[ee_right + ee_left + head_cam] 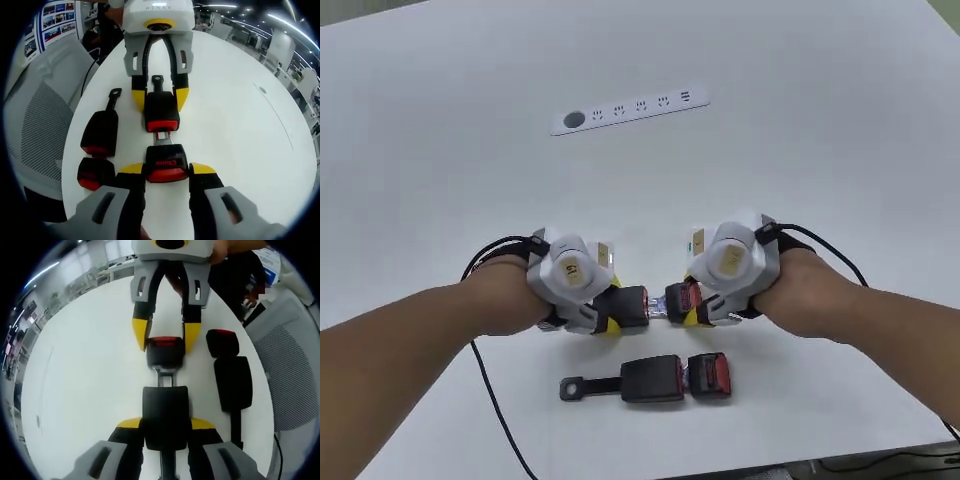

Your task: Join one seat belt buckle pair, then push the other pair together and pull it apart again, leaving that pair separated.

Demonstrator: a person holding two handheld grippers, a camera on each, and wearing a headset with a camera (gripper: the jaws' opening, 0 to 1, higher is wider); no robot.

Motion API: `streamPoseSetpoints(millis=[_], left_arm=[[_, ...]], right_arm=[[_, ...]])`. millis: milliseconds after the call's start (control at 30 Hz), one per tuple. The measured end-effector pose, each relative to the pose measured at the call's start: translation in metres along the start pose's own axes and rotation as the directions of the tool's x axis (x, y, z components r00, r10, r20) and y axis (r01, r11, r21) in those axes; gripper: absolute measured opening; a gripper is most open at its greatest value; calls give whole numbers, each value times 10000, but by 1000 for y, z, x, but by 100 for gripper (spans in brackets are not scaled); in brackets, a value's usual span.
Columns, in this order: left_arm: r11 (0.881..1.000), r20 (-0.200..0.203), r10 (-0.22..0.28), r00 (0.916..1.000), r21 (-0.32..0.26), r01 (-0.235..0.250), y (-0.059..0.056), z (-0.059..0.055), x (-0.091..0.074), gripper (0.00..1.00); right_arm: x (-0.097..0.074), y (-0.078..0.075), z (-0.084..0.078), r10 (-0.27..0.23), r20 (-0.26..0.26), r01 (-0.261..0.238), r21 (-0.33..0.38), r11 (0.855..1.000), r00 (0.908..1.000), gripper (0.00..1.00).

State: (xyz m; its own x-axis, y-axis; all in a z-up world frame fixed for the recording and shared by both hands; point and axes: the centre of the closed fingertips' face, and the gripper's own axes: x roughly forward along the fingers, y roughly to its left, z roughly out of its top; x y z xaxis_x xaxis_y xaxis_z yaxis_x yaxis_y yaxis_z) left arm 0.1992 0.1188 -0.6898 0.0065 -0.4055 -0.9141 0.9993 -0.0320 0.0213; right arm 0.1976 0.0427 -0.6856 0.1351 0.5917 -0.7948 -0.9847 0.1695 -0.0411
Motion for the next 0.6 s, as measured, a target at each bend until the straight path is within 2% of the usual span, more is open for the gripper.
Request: streamPoseSetpoints(millis=[33,167,233,333,567,600], left_arm=[[9998,61,21,10000,219,-23,-1,1,0,34],[9998,49,63,10000,179,-64,0,-1,0,34],[9998,-11,77,10000,207,-76,1,-2,1,34],[9998,-62,94,9999,194,-93,2,-3,2,34],[9998,-131,183,9997,14,-183,3,-5,2,34],[9998,-137,212,9997,-2,-212,3,-4,2,34]], right_arm=[[-2,2,-4,15,-62,-16,-50,10000,10000,33],[-13,2,-17,-49,-132,50,61,10000,9999,33],[-25,2,-30,-113,-213,118,218,9997,9997,33],[-37,-5,-49,-308,-527,328,379,9987,9981,33],[-56,-7,-77,-399,-969,430,307,9986,9945,33],[-60,-8,-85,-387,-1121,417,251,9988,9929,33]])
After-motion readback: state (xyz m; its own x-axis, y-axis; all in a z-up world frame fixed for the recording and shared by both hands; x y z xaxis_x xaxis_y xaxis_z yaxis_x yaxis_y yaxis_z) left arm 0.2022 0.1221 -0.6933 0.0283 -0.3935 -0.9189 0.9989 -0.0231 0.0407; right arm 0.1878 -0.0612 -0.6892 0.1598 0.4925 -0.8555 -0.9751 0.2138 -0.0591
